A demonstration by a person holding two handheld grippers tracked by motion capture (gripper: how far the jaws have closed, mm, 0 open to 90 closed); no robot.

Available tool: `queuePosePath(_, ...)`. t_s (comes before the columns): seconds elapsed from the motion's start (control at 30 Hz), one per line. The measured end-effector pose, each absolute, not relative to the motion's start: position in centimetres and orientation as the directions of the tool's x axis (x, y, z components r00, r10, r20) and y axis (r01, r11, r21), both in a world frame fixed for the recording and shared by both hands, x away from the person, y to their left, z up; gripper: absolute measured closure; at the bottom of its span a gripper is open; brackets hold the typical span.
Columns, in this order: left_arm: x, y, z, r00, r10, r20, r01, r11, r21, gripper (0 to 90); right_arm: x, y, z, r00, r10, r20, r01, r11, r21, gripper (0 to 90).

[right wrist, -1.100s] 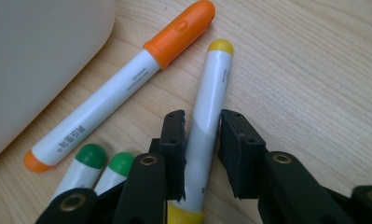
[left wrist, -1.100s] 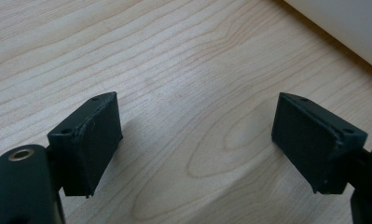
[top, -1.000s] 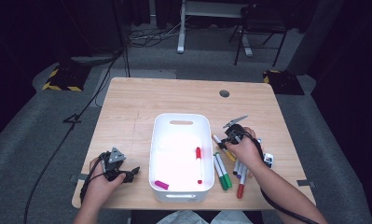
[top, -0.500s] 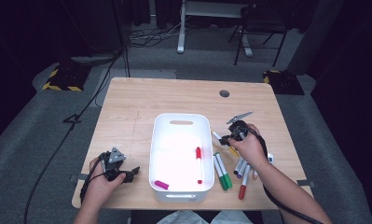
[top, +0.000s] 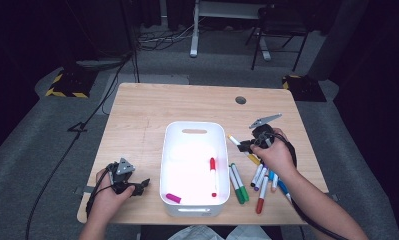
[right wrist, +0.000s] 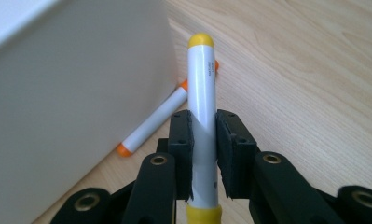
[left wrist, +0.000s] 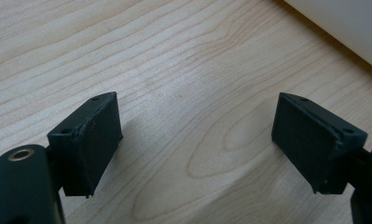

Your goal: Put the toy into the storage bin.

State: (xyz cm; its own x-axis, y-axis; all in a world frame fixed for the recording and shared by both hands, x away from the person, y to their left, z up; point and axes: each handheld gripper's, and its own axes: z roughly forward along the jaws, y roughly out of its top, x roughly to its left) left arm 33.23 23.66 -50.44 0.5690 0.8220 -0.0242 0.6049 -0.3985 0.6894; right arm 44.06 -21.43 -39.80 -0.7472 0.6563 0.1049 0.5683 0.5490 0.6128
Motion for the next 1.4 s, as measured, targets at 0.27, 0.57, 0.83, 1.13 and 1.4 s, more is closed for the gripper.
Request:
queuePosePath(0.27,33.2,23.7,-50.4,0.568,0.823,-0.022,0.605,-0.399,0.689,16.3,42.2,-21.4,-37.1,-0.777,0.623,0.094,0.527,0.561,0.639,77.0)
queuePosePath(0.57,33.2,23.7,-50.4,0.568,0.823,-0.022,0.605,-0.4,0.689,16.3,39.7,-20.5,-34.3,-0.82,0.567,0.076,0.462,0.577,0.674,77.0)
queuePosePath(0.83,33.2,23.7,-50.4,0.568,0.823,-0.022,0.605,-0.4,0.689,16.3,38.0,-18.7,-32.8,-0.85,0.52,0.079,0.429,0.598,0.677,77.0)
queuePosePath(1.13,33.2,23.7,-50.4,0.569,0.822,-0.024,0.605,-0.399,0.689,16.3,36.6,-16.4,-32.0,-0.887,0.457,0.061,0.372,0.632,0.68,77.0)
queuePosePath(1.4,33.2,23.7,-50.4,0.569,0.822,-0.023,0.605,-0.399,0.689,16.3,35.8,-14.2,-31.9,-0.916,0.398,0.059,0.331,0.661,0.674,77.0)
